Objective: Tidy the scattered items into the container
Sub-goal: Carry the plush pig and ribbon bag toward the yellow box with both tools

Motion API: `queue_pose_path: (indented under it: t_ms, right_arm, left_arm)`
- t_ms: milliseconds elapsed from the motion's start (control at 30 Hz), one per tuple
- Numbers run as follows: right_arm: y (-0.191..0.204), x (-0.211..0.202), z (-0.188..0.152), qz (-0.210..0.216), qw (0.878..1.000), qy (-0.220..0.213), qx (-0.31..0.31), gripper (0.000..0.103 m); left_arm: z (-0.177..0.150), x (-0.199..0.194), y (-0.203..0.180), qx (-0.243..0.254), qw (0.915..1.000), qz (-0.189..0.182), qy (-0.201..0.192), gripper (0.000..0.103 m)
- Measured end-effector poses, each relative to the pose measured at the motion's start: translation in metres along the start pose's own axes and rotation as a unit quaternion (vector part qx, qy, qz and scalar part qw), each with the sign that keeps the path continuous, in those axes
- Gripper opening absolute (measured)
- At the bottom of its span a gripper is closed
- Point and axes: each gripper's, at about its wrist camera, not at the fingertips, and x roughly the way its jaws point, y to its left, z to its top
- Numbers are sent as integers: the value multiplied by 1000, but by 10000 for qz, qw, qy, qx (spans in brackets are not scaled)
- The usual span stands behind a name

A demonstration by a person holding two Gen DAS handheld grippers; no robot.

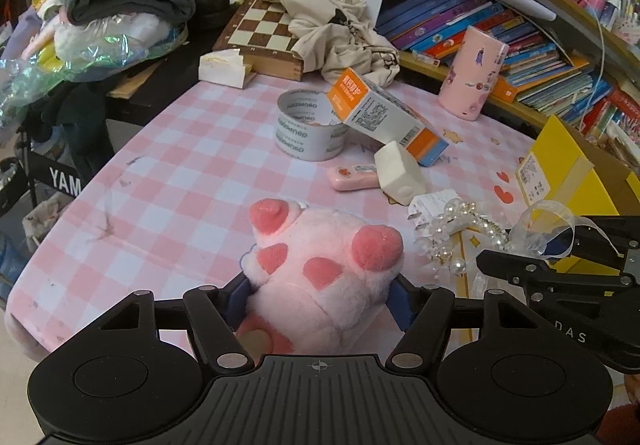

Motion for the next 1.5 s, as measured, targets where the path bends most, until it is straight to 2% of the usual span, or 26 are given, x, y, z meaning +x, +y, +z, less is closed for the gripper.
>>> queue_pose_path:
  t_ms: [300, 433, 1500]
  right_arm:
    - [14, -16, -8, -282, 9995, -54, 160, 23]
    - [13, -23, -12, -394, 9983, -38, 421, 23]
    - [45, -85, -54, -1173, 9874, -171, 1050, 24]
  left_arm:
    - [-7, -17, 5, -12, 9995, -291, -122, 68]
    - [-10, -21, 6, 10, 9992, -390, -132, 68]
    - [-31, -58, -9, 584, 9918, -1097, -290, 68]
